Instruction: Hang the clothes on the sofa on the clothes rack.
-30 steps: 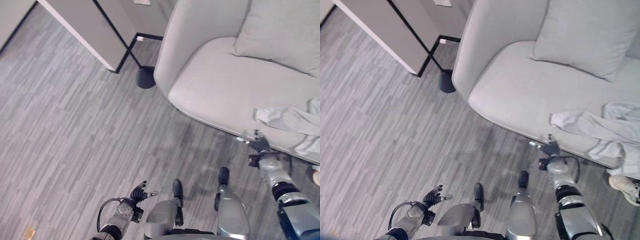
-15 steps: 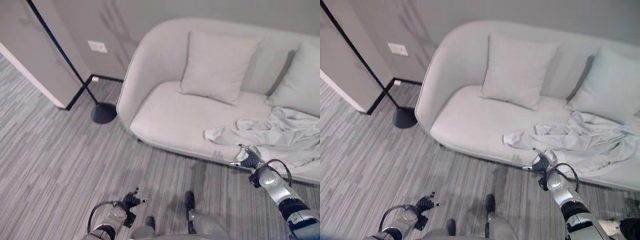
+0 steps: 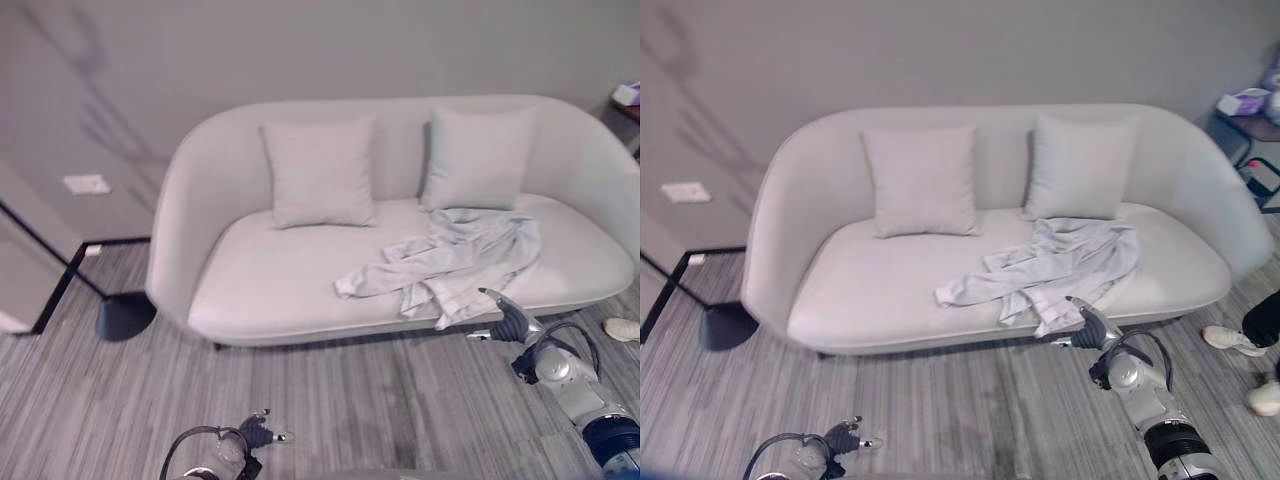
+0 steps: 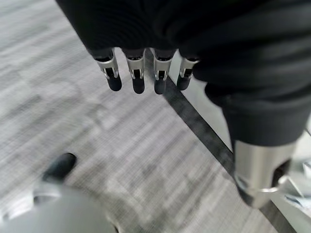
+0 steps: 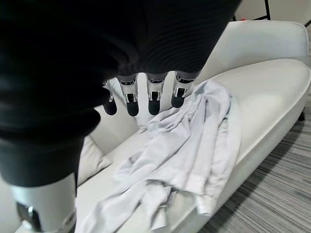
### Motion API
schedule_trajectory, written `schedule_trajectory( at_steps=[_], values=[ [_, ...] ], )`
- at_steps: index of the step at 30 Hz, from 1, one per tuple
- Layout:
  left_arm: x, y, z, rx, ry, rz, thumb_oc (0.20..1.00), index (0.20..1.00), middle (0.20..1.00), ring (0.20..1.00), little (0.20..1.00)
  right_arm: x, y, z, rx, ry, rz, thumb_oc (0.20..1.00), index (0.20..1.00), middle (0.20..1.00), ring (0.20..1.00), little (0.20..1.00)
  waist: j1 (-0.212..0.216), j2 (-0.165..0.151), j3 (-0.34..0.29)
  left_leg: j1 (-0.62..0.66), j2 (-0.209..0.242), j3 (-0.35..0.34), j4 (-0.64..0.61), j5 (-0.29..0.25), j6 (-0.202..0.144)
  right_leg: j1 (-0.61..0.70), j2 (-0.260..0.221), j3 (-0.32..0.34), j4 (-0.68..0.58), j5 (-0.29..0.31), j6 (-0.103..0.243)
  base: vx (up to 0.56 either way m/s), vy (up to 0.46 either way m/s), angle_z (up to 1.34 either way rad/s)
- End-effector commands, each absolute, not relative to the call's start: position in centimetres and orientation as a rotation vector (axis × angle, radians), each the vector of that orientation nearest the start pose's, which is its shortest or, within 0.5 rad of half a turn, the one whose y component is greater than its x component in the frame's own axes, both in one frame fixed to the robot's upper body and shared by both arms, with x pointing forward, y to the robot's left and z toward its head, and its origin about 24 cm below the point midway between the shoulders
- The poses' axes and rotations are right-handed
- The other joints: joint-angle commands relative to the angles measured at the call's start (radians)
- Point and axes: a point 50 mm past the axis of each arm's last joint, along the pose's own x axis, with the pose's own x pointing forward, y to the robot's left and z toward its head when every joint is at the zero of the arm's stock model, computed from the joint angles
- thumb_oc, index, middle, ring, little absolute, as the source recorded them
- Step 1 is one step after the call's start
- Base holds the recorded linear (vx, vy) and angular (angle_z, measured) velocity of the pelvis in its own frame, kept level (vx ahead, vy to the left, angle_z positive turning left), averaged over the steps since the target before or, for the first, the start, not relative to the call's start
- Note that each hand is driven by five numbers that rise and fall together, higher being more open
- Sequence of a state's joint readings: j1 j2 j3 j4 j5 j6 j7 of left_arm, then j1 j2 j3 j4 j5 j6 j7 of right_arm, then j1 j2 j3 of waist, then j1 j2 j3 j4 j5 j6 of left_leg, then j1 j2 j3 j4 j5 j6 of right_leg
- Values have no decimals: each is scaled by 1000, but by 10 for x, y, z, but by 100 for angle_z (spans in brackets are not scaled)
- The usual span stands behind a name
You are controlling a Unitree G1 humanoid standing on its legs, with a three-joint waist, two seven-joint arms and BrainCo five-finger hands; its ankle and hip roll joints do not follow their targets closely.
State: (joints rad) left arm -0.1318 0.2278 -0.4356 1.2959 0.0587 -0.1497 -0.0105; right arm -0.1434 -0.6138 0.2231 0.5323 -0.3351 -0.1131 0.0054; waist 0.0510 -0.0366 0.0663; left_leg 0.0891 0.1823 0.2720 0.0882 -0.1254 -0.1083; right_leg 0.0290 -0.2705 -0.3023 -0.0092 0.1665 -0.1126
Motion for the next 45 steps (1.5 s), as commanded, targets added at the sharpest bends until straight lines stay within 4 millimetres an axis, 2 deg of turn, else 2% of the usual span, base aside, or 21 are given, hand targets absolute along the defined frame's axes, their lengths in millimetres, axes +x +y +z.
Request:
schedule_trajectory(
  at_steps=[1,2,4,5,6,7,9,12,13,14,15,17,19,21,24,26,30,37,41,42,45],
  values=[
    [171,182,-143,536,923,-371,1000,1000,1000,1000,1000,288,-270,33,-1033,196,162,1000,1000,1000,1000,1000,13,65,-5,9,-28,-62,-175,129,3,70,-138,31,-72,-91,172,17,-336,-107],
    [171,182,-143,536,923,-371,1000,1000,1000,1000,1000,288,-269,34,-1033,196,162,1000,1000,1000,1000,1000,14,65,-4,11,-28,-61,-175,128,3,71,-138,32,-72,-92,172,72,-349,-92],
    [170,193,-142,540,941,-332,1000,1000,1000,1000,1000,291,-258,21,-984,235,206,1000,1000,1000,1000,1000,24,43,22,51,27,-63,-175,136,-16,29,-206,27,-78,-86,180,179,-557,-62],
    [168,205,-141,550,957,-297,1000,1000,1000,1000,1000,288,-259,11,-965,290,225,1000,1000,1000,1000,1000,22,13,32,65,56,-78,-175,147,-23,27,-188,63,-64,-90,183,189,-519,-33],
    [168,205,-141,550,957,-296,1000,1000,1000,1000,1000,288,-259,11,-965,289,225,1000,1000,1000,1000,1000,21,13,35,68,57,-78,-175,147,-24,31,-188,62,-64,-90,183,252,-756,13],
    [163,226,-139,534,975,-202,1000,1000,1000,1000,1000,288,-258,5,-930,318,246,1000,1000,1000,1000,1000,35,-21,37,84,115,-87,-175,171,-30,49,-137,76,-6,-94,202,184,-582,19],
    [153,232,-141,481,989,-141,1000,1000,1000,1000,1000,283,-262,-4,-941,367,288,1000,1000,1000,1000,1000,44,-10,33,62,190,-116,-154,214,-12,54,-30,107,56,-104,207,224,-709,44],
    [140,230,-146,402,1012,-89,1000,1000,1000,1000,1000,280,-265,-11,-948,412,316,1000,1000,1000,1000,1000,61,-30,33,30,244,-122,-102,243,8,79,22,99,21,-92,196,134,-510,38],
    [135,224,-148,371,1015,-95,1000,1000,1000,1000,1000,281,-265,-10,-919,412,311,1000,1000,1000,1000,1000,63,-55,56,33,269,-67,-48,244,9,119,28,71,1,-76,190,161,-617,17],
    [128,222,-150,379,1029,-120,1000,1000,1000,1000,1000,285,-261,-6,-923,394,325,1000,1000,1000,1000,1000,76,-65,69,35,221,-91,-5,236,2,131,43,67,-17,-70,178,107,-472,52],
    [129,223,-150,379,1028,-120,1000,1000,1000,1000,1000,285,-261,-5,-923,393,325,1000,1000,1000,1000,1000,73,-67,70,27,218,-97,0,239,4,129,40,64,-16,-67,178,34,-371,59],
    [130,224,-149,366,1018,-113,1000,1000,1000,1000,1000,297,-246,3,-933,335,365,1000,1000,1000,1000,1000,111,-80,86,-48,114,-158,74,183,1,152,68,83,-49,-79,163,35,-277,52],
    [124,226,-151,320,1037,-59,1000,1000,1000,1000,1000,303,-234,9,-948,285,392,1000,1000,1000,1000,1000,152,-84,84,-107,-10,-125,4,162,3,175,104,96,-78,-97,152,119,-247,2],
    [121,222,-153,290,1050,-43,1000,1000,1000,1000,1000,308,-227,14,-958,255,400,1000,1000,1000,1000,1000,189,-75,81,-166,-55,-103,-63,185,8,196,131,101,-78,-118,147,185,-129,30],
    [116,215,-157,267,1075,-49,1000,1000,1000,1000,1000,316,-215,18,-962,224,415,1000,1000,1000,1000,1000,228,-61,84,-227,-67,-80,-152,191,14,232,148,105,-78,-134,149,170,-48,-3],
    [107,214,-161,250,1121,-35,1000,1000,1000,1000,1000,318,-201,15,-952,212,459,1000,1000,1000,1000,1000,263,-48,75,-304,-39,-68,-175,173,15,280,161,111,-78,-135,149,262,8,-33],
    [100,219,-162,264,1158,-34,1000,1000,1000,1000,1000,314,-201,10,-979,236,492,1000,1000,1000,1000,1000,257,-22,22,-269,0,-45,-175,208,11,331,158,115,-52,-125,149,409,145,-3],
    [106,229,-159,386,1148,-101,1000,1000,1000,1000,1000,298,-195,-15,-962,311,530,1000,1000,1000,1000,1000,250,-58,-59,-229,-44,-52,-153,267,8,381,74,103,-11,-95,141,382,220,5],
    [121,233,-154,488,1114,-184,1000,1000,1000,1000,1000,293,-193,-29,-1055,379,604,1000,1000,1000,1000,1000,247,-53,-50,-155,-83,-48,-132,235,29,392,2,88,154,-91,125,330,324,5],
    [126,233,-152,530,1102,-215,1000,1000,1000,1000,1000,295,-189,-31,-1097,388,640,1000,1000,1000,1000,1000,223,-23,-34,-66,-90,-51,-145,212,50,358,-34,76,307,-95,98,232,255,21],
    [137,233,-148,542,1076,-216,1000,1000,1000,1000,1000,296,-184,-34,-1130,400,668,1000,1000,1000,1000,1000,196,15,20,26,-90,-70,-168,201,62,277,-29,91,455,-130,80,261,288,10]
  ],
)
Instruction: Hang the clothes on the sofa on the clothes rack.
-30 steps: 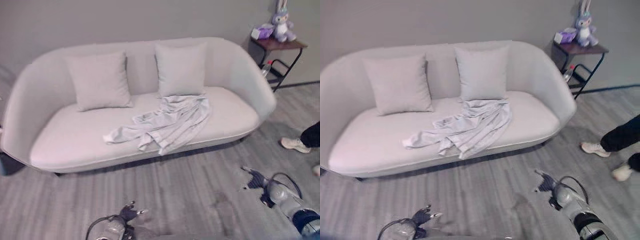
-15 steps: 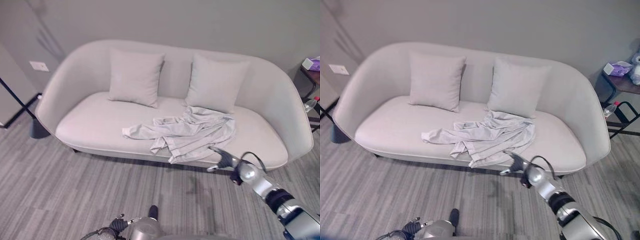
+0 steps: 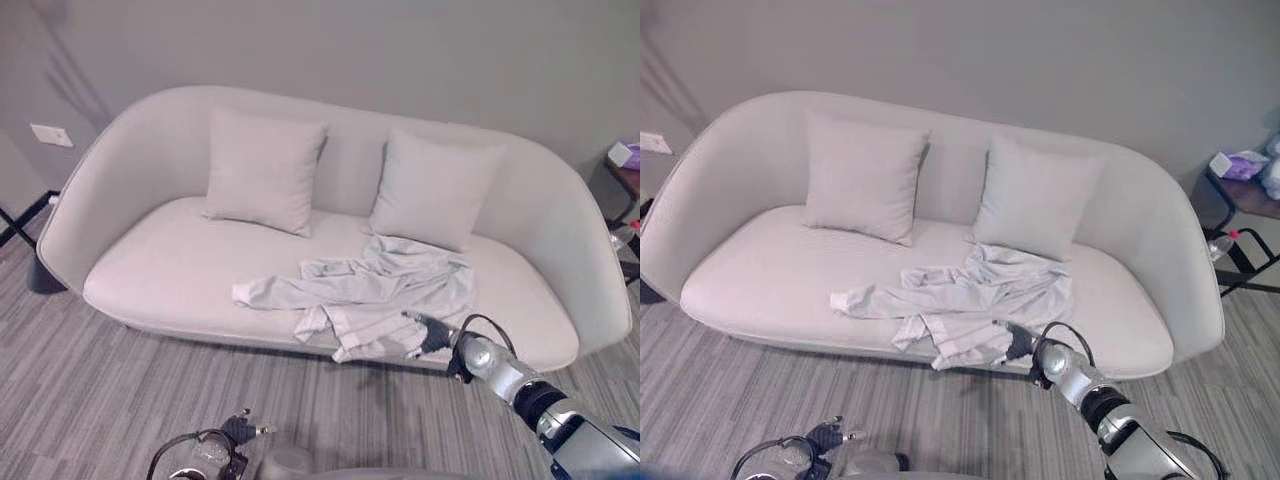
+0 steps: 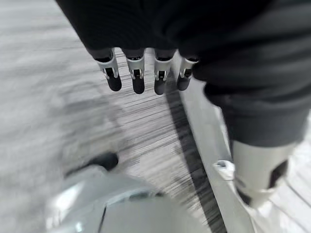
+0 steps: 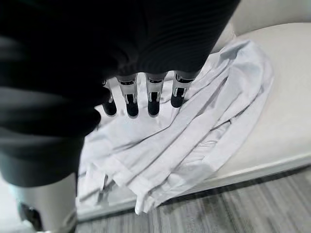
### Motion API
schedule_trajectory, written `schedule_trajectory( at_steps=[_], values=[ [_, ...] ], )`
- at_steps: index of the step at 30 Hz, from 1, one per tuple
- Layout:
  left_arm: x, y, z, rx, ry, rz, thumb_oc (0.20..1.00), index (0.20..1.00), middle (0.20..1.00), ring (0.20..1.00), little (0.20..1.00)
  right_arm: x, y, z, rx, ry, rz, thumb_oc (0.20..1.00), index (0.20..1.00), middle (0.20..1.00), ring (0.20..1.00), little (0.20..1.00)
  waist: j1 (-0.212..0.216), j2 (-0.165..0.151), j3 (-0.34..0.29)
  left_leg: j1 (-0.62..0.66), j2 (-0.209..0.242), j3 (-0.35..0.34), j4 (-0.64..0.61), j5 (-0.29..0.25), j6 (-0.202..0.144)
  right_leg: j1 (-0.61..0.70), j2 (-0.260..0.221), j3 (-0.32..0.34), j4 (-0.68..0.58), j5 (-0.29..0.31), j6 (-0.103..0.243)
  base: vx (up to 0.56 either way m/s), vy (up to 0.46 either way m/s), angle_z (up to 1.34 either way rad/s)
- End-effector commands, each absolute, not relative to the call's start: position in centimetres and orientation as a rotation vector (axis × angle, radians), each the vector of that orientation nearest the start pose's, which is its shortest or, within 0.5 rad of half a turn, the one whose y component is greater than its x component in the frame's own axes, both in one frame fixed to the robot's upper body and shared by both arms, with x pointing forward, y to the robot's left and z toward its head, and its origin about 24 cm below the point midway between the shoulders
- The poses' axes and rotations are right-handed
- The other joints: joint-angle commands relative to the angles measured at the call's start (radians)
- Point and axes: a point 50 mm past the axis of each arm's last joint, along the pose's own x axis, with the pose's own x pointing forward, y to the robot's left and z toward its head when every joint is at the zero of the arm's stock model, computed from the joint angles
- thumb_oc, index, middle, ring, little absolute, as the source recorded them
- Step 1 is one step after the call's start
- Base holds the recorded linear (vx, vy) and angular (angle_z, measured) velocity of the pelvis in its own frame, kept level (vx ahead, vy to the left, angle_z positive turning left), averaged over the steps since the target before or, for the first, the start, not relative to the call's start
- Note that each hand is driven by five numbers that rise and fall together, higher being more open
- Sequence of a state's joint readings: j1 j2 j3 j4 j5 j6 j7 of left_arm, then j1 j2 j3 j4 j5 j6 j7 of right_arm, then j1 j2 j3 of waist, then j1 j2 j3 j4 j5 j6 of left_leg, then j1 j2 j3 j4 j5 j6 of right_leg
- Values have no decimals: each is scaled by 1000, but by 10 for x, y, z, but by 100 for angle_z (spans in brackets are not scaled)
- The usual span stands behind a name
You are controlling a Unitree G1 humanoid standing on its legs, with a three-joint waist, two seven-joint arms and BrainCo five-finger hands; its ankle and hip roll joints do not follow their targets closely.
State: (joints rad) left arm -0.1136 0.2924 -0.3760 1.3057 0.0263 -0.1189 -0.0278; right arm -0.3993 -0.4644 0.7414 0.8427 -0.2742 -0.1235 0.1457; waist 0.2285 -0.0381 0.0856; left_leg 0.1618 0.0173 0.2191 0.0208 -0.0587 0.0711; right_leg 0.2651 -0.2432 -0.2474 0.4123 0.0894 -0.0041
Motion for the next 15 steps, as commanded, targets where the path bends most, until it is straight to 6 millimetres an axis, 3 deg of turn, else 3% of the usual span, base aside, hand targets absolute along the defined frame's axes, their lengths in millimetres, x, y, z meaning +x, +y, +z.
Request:
schedule_trajectory(
  at_steps=[1,2,3,4,5,6,7,9,11,12,15],
  values=[
    [144,232,-146,530,1056,-200,1000,1000,1000,1000,1000,294,-187,-36,-1157,414,682,1000,1000,1000,1000,1000,-17,35,34,-10,59,-63,-108,128,-110,-75,35,91,65,-65,-16,249,229,-4],
    [147,232,-145,523,1046,-188,1000,1000,1000,1000,1000,292,-191,-38,-1162,423,678,1000,1000,1000,1000,1000,-40,41,51,-1,45,-93,-108,131,-107,-130,92,121,40,-70,-10,161,138,16],
    [147,232,-145,523,1046,-188,1000,1000,1000,1000,1000,292,-191,-38,-1162,423,678,1000,1000,1000,1000,1000,-40,42,49,-4,47,-94,-108,132,-108,-131,94,120,37,-68,-11,112,50,108],
    [147,231,-145,509,1043,-180,1000,1000,1000,1000,1000,290,-194,-39,-1167,433,676,1000,1000,1000,1000,1000,-64,41,64,1,30,-122,-108,133,-106,-167,131,145,-31,-62,-3,206,23,133],
    [149,230,-144,501,1033,-174,1000,1000,1000,1000,1000,288,-205,-42,-1211,473,668,1000,1000,1000,1000,1000,-93,30,81,19,-4,-167,-108,114,-99,-255,174,201,-200,-54,6,280,32,124],
    [151,231,-143,510,1025,-180,1000,1000,1000,1000,1000,288,-209,-42,-1227,486,657,1000,1000,1000,1000,1000,-112,27,89,28,-14,-194,-108,102,-94,-293,190,225,-284,-44,9,219,14,58],
    [152,231,-143,510,1025,-180,1000,1000,1000,1000,1000,288,-209,-42,-1228,485,657,1000,1000,1000,1000,1000,-117,28,90,27,-13,-199,-108,105,-94,-289,190,221,-291,-37,9,160,21,59],
    [158,230,-140,534,1011,-198,1000,1000,1000,1000,1000,284,-222,-46,-1209,536,601,1000,1000,1000,1000,1000,-169,28,116,45,-20,-273,-108,80,-74,-408,209,315,-402,2,27,183,26,122],
    [158,230,-141,539,1012,-204,1000,1000,1000,1000,1000,280,-227,-51,-1198,572,589,1000,1000,1000,1000,1000,-174,27,121,50,-19,-289,-108,79,-71,-416,207,318,-402,7,31,119,-18,165],
    [158,230,-141,539,1017,-200,1000,1000,1000,1000,1000,271,-234,-61,-1199,640,582,1000,1000,1000,1000,1000,-163,9,114,53,-32,-302,-108,77,-65,-380,185,309,-405,12,28,117,-41,159],
    [152,228,-143,487,1029,-167,1000,1000,1000,1000,1000,257,-242,-75,-1190,727,577,1000,1000,1000,1000,1000,-150,15,99,56,-17,-314,-108,87,-62,-370,189,302,-400,25,34,137,-89,120]
  ],
)
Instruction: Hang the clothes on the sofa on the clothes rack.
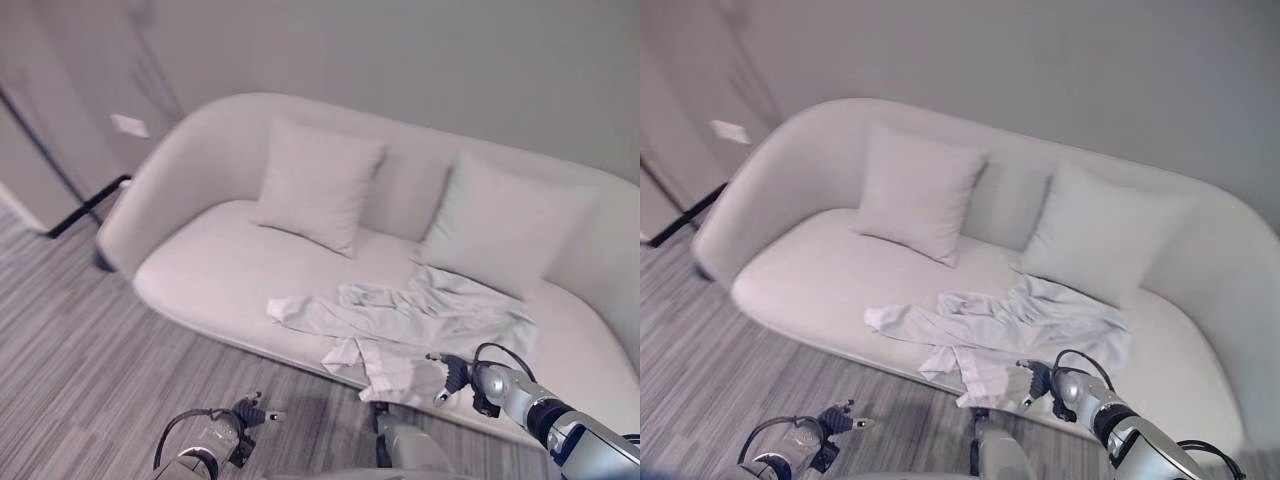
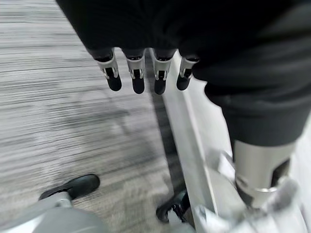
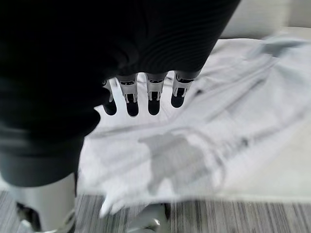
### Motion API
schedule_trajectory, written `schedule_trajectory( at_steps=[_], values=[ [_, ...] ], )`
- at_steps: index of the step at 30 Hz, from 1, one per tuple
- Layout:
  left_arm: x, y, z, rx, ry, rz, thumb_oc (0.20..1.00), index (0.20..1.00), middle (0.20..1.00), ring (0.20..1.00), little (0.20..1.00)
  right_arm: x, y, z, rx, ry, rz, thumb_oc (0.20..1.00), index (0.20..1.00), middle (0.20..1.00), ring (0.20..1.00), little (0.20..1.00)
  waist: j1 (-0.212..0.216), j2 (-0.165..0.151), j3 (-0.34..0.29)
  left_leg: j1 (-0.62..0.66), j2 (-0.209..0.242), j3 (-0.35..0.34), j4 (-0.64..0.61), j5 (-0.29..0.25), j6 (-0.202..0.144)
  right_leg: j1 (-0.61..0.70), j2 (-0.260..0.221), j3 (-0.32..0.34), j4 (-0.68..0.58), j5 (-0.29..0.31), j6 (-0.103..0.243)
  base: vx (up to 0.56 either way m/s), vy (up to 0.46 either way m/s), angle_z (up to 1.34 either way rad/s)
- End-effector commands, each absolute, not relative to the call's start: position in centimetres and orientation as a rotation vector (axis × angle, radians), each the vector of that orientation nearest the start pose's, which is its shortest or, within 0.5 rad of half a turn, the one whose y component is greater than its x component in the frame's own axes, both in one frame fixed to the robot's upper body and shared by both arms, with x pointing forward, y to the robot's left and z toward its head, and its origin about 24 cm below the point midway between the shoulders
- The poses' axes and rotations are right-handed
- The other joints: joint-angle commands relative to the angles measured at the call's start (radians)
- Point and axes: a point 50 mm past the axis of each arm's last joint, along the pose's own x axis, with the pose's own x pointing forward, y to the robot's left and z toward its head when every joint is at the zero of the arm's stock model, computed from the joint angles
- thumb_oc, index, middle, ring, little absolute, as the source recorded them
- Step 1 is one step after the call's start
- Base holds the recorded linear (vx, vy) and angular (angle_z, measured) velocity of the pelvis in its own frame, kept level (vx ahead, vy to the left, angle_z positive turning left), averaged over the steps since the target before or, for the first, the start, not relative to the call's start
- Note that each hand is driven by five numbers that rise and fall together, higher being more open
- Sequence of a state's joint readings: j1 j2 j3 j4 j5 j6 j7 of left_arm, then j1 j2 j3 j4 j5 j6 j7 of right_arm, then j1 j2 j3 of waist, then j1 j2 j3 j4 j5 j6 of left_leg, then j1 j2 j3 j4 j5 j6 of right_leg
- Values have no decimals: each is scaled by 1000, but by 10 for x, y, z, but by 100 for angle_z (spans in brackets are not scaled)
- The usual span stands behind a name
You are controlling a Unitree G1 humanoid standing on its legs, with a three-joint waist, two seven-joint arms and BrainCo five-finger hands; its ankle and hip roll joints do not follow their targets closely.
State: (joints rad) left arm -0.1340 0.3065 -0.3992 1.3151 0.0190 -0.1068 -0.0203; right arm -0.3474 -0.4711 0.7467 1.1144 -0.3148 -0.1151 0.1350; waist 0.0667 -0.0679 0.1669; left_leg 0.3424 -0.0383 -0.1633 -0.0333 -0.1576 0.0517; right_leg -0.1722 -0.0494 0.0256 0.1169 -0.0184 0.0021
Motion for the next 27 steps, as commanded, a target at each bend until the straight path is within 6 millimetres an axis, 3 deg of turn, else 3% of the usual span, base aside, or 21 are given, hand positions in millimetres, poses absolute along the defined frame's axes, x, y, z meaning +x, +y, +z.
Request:
schedule_trajectory(
  at_steps=[1,6,10,13,14,15,16,17,18,19,21,22,23,24,27],
  values=[
    [150,225,-145,429,1025,-131,1000,1000,1000,1000,1000,245,-244,-86,-1165,781,578,1000,1000,1000,1000,1000,25,54,6,-134,50,59,-54,191,-44,78,-9,12,-118,137,30,151,-81,48],
    [143,220,-148,396,1033,-120,1000,1000,1000,1000,1000,238,-251,-91,-1163,829,552,1000,1000,1000,1000,1000,39,71,-4,-167,71,45,-49,202,-47,82,-13,-6,-129,139,33,86,-27,12],
    [141,216,-149,357,1027,-102,1000,1000,1000,1000,1000,258,-266,-72,-1151,789,388,1000,1000,1000,1000,1000,46,109,26,-191,91,45,-51,202,-53,64,-18,-8,-103,129,40,68,6,-8],
    [143,213,-148,352,1010,-117,1000,1000,1000,1000,1000,265,-268,-66,-1155,776,353,1000,1000,1000,1000,1000,50,130,52,-204,97,46,-49,206,-57,49,-22,-7,-92,126,42,2,13,-3],
    [148,208,-145,355,981,-147,1000,1000,1000,1000,1000,272,-273,-59,-1184,777,324,1000,1000,1000,1000,1000,56,159,87,-226,99,47,-45,211,-61,26,-30,-9,-81,126,44,-40,20,4],
    [148,208,-145,355,981,-147,1000,1000,1000,1000,1000,273,-273,-58,-1184,776,324,1000,1000,1000,1000,1000,56,160,87,-227,99,47,-45,211,-61,25,-30,-9,-81,126,44,-108,50,5],
    [159,202,-139,363,924,-187,1000,1000,1000,1000,1000,283,-282,-45,-1203,760,263,1000,1000,1000,1000,1000,62,195,130,-254,100,49,-40,214,-65,0,-38,-8,-70,125,44,-65,30,8],
    [159,202,-139,362,924,-187,1000,1000,1000,1000,1000,283,-282,-45,-1203,760,263,1000,1000,1000,1000,1000,62,195,131,-254,100,49,-39,214,-65,-1,-38,-7,-70,124,44,-135,71,6],
    [171,194,-131,357,855,-231,1000,1000,1000,1000,1000,302,-294,-19,-1217,705,157,1000,1000,1000,1000,1000,67,234,176,-284,98,55,-35,216,-69,-22,-45,-2,-63,123,46,-72,41,7],
    [171,194,-131,357,855,-231,1000,1000,1000,1000,1000,302,-294,-19,-1217,704,157,1000,1000,1000,1000,1000,67,234,177,-284,98,55,-35,216,-69,-22,-45,-2,-62,123,46,-108,70,6],
    [179,187,-126,346,808,-253,1000,1000,1000,1000,1000,312,-306,0,-1232,675,79,1000,1000,1000,1000,1000,67,270,215,-309,97,62,-31,221,-75,-38,-53,2,-57,120,48,-72,61,2],
    [181,182,-122,333,781,-268,1000,1000,1000,1000,1000,326,-316,26,-1241,604,-14,1000,1000,1000,1000,1000,67,302,244,-327,98,67,-28,227,-76,-51,-56,6,-51,119,51,-49,51,3],
    [181,182,-122,333,780,-268,1000,1000,1000,1000,1000,326,-317,27,-1242,604,-15,1000,1000,1000,1000,1000,66,302,245,-327,98,68,-28,226,-76,-51,-55,6,-51,119,51,-47,55,11],
    [188,181,-117,323,746,-263,1000,1000,1000,1000,1000,340,-321,53,-1249,519,-83,1000,1000,1000,1000,1000,65,327,274,-342,100,71,-19,233,-77,-62,-57,10,-40,117,55,0,0,0],
    [201,179,-108,317,686,-249,1000,1000,1000,1000,1000,352,-329,86,-1255,429,-175,1000,1000,1000,1000,1000,56,358,314,-360,101,74,-8,241,-82,-75,-62,17,-22,114,59,0,10,-8]
  ],
)
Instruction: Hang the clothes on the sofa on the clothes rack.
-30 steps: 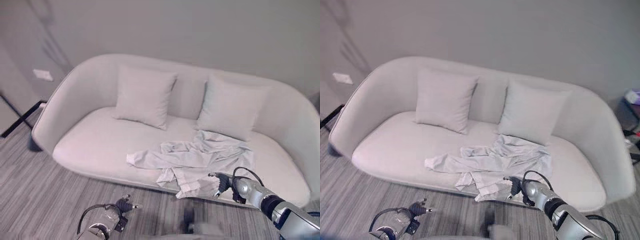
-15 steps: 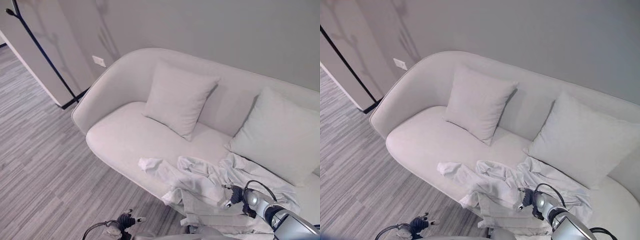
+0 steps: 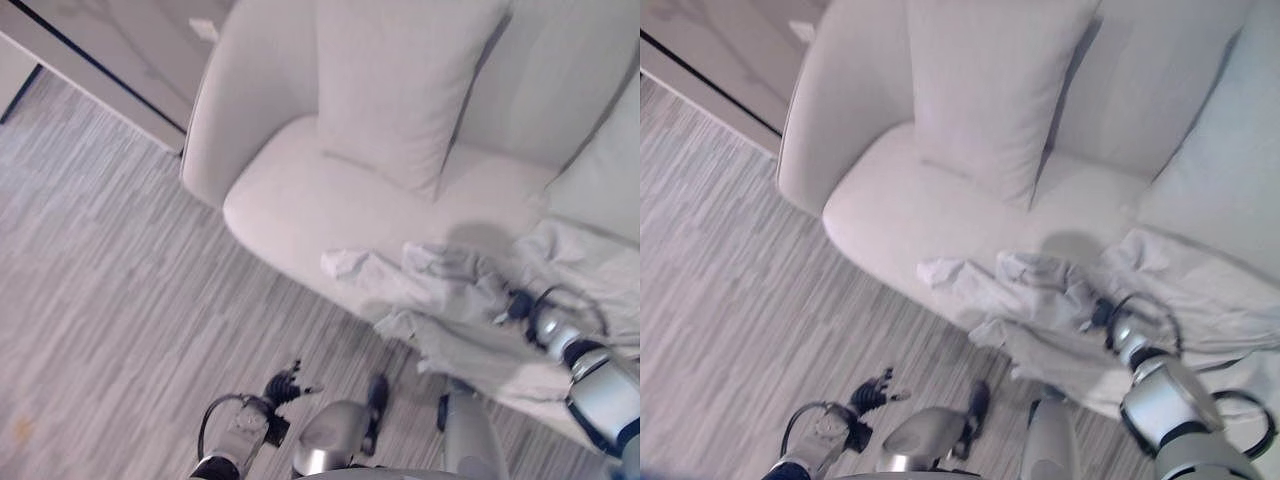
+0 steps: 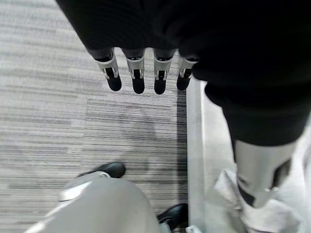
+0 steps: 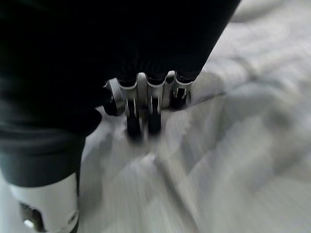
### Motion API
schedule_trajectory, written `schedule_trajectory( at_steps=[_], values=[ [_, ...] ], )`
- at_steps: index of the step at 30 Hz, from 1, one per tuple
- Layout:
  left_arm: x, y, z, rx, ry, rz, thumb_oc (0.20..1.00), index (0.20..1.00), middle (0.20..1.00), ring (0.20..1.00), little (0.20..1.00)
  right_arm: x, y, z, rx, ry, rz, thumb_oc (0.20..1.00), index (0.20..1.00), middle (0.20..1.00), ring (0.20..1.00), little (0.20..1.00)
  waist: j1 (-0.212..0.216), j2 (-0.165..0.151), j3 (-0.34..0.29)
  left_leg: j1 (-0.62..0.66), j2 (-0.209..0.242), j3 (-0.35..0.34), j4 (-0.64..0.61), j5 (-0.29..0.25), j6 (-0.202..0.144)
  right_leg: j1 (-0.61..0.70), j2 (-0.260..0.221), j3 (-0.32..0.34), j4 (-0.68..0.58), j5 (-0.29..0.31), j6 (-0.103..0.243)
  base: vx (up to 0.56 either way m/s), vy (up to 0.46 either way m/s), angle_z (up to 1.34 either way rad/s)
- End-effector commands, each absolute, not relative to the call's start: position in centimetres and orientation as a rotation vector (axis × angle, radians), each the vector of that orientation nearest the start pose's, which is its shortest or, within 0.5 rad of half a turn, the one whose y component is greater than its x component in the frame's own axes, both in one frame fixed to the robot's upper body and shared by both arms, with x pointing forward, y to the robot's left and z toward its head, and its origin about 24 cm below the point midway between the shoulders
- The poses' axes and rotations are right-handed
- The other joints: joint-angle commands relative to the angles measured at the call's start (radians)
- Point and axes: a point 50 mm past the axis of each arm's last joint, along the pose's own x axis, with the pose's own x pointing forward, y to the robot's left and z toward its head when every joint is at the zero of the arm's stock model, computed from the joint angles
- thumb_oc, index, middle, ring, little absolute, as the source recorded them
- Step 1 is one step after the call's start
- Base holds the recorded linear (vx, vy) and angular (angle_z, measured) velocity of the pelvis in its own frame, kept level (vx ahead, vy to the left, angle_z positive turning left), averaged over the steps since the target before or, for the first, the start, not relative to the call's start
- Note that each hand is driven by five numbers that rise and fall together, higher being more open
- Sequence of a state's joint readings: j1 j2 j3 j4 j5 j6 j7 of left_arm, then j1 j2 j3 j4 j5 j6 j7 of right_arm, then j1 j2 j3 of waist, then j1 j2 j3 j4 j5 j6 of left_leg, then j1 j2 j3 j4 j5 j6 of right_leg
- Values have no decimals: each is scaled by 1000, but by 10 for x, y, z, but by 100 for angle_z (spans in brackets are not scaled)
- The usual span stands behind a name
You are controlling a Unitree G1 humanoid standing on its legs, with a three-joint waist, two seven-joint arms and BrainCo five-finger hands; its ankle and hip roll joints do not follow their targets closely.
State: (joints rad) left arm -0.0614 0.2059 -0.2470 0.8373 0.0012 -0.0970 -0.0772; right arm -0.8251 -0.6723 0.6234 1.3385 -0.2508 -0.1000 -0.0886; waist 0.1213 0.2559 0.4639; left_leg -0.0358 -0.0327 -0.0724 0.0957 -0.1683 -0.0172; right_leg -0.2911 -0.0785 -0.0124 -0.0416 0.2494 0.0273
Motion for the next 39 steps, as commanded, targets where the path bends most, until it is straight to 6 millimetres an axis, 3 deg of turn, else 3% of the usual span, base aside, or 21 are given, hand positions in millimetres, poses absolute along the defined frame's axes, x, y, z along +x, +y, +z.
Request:
schedule_trajectory(
  at_steps=[1,2,3,4,6,10,13,16,21,27,29,30,32,33,34,35,36,37,39],
  values=[
    [204,179,-106,313,672,-244,1000,1000,1000,1000,1000,354,-331,94,-1260,409,-192,1000,1000,1000,1000,1000,0,42,25,16,98,-18,-138,252,-14,39,-35,56,141,-155,35,28,7,6],
    [208,179,-103,313,654,-238,1000,1000,1000,1000,1000,358,-331,104,-1273,375,-205,1000,1000,1000,1000,1000,-4,51,37,13,99,-17,-138,253,-15,36,-36,55,147,-157,37,35,18,5],
    [202,190,-119,318,744,-127,1000,1000,1000,1000,1000,367,-315,109,-1264,297,-161,1000,1000,1000,1000,1000,-33,47,55,5,106,-18,-138,249,-20,22,-32,59,154,-162,41,32,-6,5],
    [201,194,-119,338,747,-95,1000,1000,1000,1000,1000,372,-315,123,-1277,247,-189,1000,1000,1000,1000,1000,-34,47,56,-5,108,-20,-136,248,-21,16,-33,60,154,-166,42,0,0,0],
    [200,189,-121,316,754,-91,1000,1000,1000,1000,1000,374,-313,133,-1331,192,-181,1000,1000,1000,1000,1000,-40,52,56,-22,115,-17,-134,246,-21,1,-32,58,159,-172,47,44,-29,0],
    [199,188,-122,320,761,-83,1000,1000,1000,1000,1000,375,-304,132,-1312,128,-154,1000,1000,1000,1000,1000,-51,49,56,-37,122,-6,-126,244,-26,-18,-32,49,173,-177,48,29,-53,11],
    [205,181,-119,333,731,-103,1000,1000,1000,1000,1000,369,-286,132,-1313,-39,-134,1000,1000,1000,1000,1000,-89,29,56,-51,137,44,-116,239,-37,-39,-56,10,186,-176,46,40,-110,18],
    [209,182,-115,344,706,-104,1000,1000,1000,1000,1000,363,-290,144,-1360,-104,-168,1000,1000,1000,1000,1000,-107,23,56,-40,148,67,-119,241,-41,-34,-62,-9,186,-176,48,38,-55,33],
    [216,184,-112,384,684,-108,1000,1000,1000,1000,1000,367,-282,140,-1331,-128,-154,1000,1000,1000,1000,1000,-113,23,56,-25,152,63,-137,244,-47,-30,-58,-19,181,-176,47,32,-24,6],
    [222,185,-108,381,667,-88,1000,1000,1000,1000,1000,371,-288,142,-1368,-80,-152,1000,1000,1000,1000,1000,-118,30,56,-20,151,60,-174,241,-53,-42,-62,-17,180,-174,50,7,20,6],
    [223,181,-109,382,673,-96,1000,1000,1000,1000,1000,372,-279,109,-1370,53,-50,1000,1000,1000,1000,1000,-112,30,56,-12,152,54,-178,233,-55,-33,-60,-18,180,-183,52,0,0,0],
    [228,177,-108,400,667,-108,1000,1000,1000,1000,1000,368,-274,81,-1399,183,38,1000,1000,1000,1000,1000,-107,29,56,-21,152,52,-178,236,-58,-45,-61,-18,187,-179,52,0,0,0],
    [229,176,-107,412,662,-116,1000,1000,1000,1000,1000,364,-276,70,-1421,250,60,1000,1000,1000,1000,1000,-103,29,56,-26,152,51,-179,236,-59,-54,-63,-19,193,-177,52,-36,3,2],
    [232,173,-106,442,654,-135,1000,1000,1000,1000,1000,350,-286,44,-1468,414,101,1000,1000,1000,1000,1000,-91,32,56,-38,149,51,-180,235,-61,-71,-71,-20,206,-173,50,-61,8,3],
    [233,172,-106,450,651,-138,1000,1000,1000,1000,1000,341,-292,32,-1486,488,114,1000,1000,1000,1000,1000,-84,35,56,-46,148,52,-181,234,-62,-83,-76,-19,212,-170,49,-49,9,6],
    [233,172,-106,450,651,-138,1000,1000,1000,1000,1000,341,-292,32,-1487,487,114,1000,1000,1000,1000,1000,-84,34,56,-46,147,53,-182,234,-62,-84,-76,-18,213,-171,49,-48,33,9],
    [234,168,-105,455,641,-148,1000,1000,1000,1000,1000,324,-303,13,-1522,622,144,1000,1000,1000,1000,1000,-73,47,56,-63,143,52,-183,229,-64,-108,-85,-17,223,-164,48,-29,25,9],
    [234,168,-105,455,641,-148,1000,1000,1000,1000,1000,324,-303,13,-1522,621,144,1000,1000,1000,1000,1000,-72,46,56,-63,143,52,-183,229,-64,-109,-85,-16,224,-164,48,-63,46,14],
    [250,145,-94,484,566,-222,1000,1000,1000,1000,1000,312,-294,-9,-1538,674,226,1000,1000,1000,1000,1000,-66,55,56,-97,135,55,-183,217,-65,-152,-89,-14,237,-158,46,-56,60,15]
  ],
)
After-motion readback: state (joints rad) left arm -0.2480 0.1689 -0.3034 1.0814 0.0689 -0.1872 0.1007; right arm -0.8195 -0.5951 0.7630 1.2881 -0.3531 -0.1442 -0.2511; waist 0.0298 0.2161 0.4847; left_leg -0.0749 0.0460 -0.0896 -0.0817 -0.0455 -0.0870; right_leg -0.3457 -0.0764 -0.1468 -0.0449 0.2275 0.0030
